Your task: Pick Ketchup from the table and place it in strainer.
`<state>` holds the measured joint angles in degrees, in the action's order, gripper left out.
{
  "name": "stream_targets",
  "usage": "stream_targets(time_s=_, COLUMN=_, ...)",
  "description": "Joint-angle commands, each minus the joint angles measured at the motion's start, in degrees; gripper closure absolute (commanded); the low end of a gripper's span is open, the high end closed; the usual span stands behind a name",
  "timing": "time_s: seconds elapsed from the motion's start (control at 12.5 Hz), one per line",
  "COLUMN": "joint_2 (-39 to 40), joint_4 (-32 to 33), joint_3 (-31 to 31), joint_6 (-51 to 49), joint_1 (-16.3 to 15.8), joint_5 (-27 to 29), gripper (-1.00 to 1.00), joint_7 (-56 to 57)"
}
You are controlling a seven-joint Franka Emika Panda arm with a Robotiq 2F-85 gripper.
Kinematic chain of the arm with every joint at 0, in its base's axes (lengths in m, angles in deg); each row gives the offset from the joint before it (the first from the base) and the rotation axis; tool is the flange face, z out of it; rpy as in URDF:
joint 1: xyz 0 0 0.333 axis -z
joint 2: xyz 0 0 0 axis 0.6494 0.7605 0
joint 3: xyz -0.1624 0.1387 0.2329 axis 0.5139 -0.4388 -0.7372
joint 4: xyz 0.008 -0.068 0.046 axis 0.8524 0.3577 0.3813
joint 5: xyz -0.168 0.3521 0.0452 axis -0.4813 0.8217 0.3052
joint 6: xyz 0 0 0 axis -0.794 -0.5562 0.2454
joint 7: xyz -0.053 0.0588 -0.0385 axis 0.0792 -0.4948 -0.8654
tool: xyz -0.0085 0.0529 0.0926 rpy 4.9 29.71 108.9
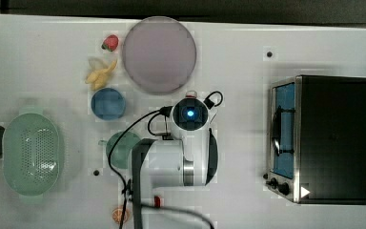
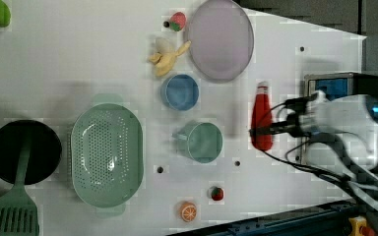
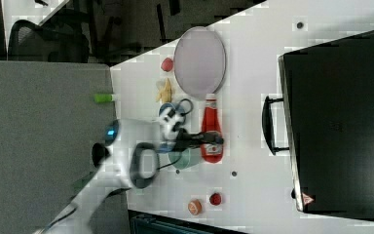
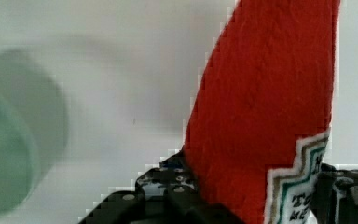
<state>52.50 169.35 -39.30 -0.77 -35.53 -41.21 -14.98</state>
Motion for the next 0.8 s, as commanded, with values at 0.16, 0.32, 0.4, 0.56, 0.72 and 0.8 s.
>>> stream_targets(time_s=0.16, joint_2=-14.5, joint_4=-9.7, joint_3=-3.2, joint_6=-14.6, joint_1=-0.7, joint_5=0.1, gripper=-0.24, joint_7=-1.9)
stream_targets(time_s=0.32, joint_2=-16.3, joint_4=-13.0, joint_3=-6.8, joint_6=-21.7, joint_1=-1.9, joint_5=1.8, gripper=-0.24, joint_7=-8.2)
stream_targets(time_s=0.4, joint_2=-16.2, joint_4=-14.4, joint_3=-9.1, joint_6=-23.1, joint_1=-2.6, joint_5=3.0, gripper=-0.24, joint_7=-13.0)
stream_targets(time_s=0.56, joint_2=-15.5, joint_4=-16.4, joint_3=-14.6, joint_6=-22.6, joint_1=-4.1, joint_5=3.5, gripper=-0.24, joint_7=-22.6)
stream_targets(time_s=0.72, joint_2=-14.1, joint_4=-17.5, joint_3=-20.2, joint_6=-22.4, joint_1=-5.2, joint_5=3.6, gripper=-0.24, joint_7=-32.9)
stream_targets(time_s=0.8, joint_2=-13.1, joint_4=-17.7, joint_3=-23.0, joint_6=-21.5, joint_1=-5.6, joint_5=3.6, gripper=-0.24, joint_7=-38.0)
